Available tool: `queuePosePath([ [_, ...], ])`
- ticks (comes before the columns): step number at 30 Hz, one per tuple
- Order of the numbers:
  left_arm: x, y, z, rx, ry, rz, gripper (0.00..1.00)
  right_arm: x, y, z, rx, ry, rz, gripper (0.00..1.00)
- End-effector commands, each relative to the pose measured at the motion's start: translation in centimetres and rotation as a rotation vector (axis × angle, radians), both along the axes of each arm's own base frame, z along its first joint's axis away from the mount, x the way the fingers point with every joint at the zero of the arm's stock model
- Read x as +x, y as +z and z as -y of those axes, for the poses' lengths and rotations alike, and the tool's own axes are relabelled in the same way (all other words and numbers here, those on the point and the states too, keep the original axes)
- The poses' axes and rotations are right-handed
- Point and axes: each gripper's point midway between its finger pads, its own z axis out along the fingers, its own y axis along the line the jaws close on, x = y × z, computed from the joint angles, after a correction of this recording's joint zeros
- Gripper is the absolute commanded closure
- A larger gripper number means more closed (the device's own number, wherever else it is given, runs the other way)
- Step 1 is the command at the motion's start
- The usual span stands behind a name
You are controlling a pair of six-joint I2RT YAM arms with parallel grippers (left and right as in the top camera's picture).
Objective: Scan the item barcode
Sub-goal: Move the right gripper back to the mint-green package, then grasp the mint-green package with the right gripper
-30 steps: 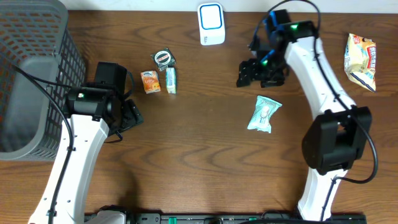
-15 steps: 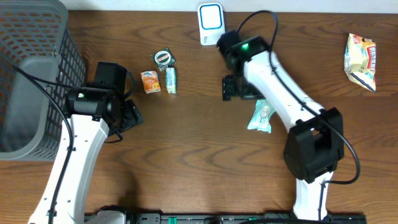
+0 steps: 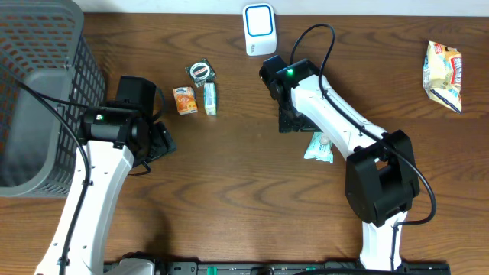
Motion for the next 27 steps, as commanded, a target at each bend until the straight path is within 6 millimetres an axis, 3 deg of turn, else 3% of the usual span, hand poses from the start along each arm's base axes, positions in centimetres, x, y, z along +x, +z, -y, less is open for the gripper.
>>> queuePosePath([
  [1,-0.1,-0.1,-0.3,0.009,0.010,-0.006,0.02,0.0,0.5,0.4,-0.022,-0.010,0.028,0.27],
  [13,-0.1,-0.1,-0.3,0.009,0.010,-0.006,0.02,-1.6,-4.3,2.4,-0.095,-0.003,0.015,0.28],
  [18,-0.1,-0.1,-0.3,0.009,0.010,-0.006,0.02,-1.9,-5.4,2.6,-0.092,-0.004,0.016,0.41],
  [27,-0.1,-0.1,-0.3,0.009,0.010,-0.006,0.02,-2.2,-6.8,2.7,-0.085,0.006,0.024,0.49],
])
